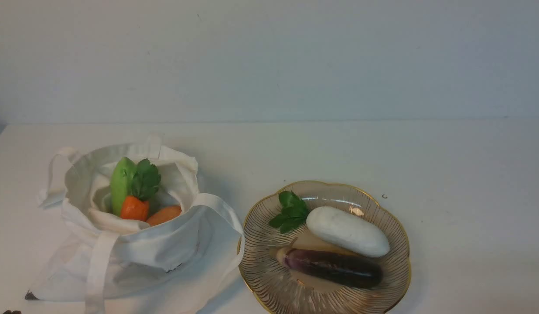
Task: Take vegetables from cloth bag on white table place on plate.
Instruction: 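Reach into the cloth bag and grasp the green cucumber with the left gripper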
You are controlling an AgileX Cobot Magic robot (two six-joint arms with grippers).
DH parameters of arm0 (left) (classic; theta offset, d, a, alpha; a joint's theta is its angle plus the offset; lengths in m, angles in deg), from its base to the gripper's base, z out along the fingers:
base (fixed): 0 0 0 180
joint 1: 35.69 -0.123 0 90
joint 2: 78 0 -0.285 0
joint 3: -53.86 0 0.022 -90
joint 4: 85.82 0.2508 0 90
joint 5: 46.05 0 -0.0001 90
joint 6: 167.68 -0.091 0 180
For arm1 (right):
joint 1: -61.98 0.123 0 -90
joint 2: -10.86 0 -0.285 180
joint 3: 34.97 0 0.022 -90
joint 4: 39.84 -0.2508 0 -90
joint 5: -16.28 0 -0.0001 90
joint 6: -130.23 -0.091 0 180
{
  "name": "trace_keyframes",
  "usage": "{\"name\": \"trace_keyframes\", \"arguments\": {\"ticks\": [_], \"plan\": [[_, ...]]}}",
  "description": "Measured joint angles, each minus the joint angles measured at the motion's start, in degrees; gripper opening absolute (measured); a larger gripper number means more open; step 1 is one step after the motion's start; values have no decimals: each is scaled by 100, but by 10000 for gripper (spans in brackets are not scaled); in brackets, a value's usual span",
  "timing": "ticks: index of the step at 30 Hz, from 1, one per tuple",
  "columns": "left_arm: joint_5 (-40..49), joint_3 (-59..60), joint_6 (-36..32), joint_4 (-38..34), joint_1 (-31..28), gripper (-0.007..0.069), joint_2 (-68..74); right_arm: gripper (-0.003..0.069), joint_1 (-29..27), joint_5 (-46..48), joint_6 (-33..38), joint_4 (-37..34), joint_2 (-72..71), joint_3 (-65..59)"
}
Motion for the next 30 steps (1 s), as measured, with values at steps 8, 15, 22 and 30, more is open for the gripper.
{"name": "trace_keyframes", "arguments": {"ticks": [8,15,22,30], "plan": [[0,0,0,0,0,-5,0,-15,0,0,0,0,0,0],[0,0,0,0,0,-5,0,-15,0,0,0,0,0,0],[0,0,0,0,0,-5,0,-15,0,0,0,0,0,0],[-125,11,40,26,0,-5,0,-15,0,0,0,0,0,0]]}}
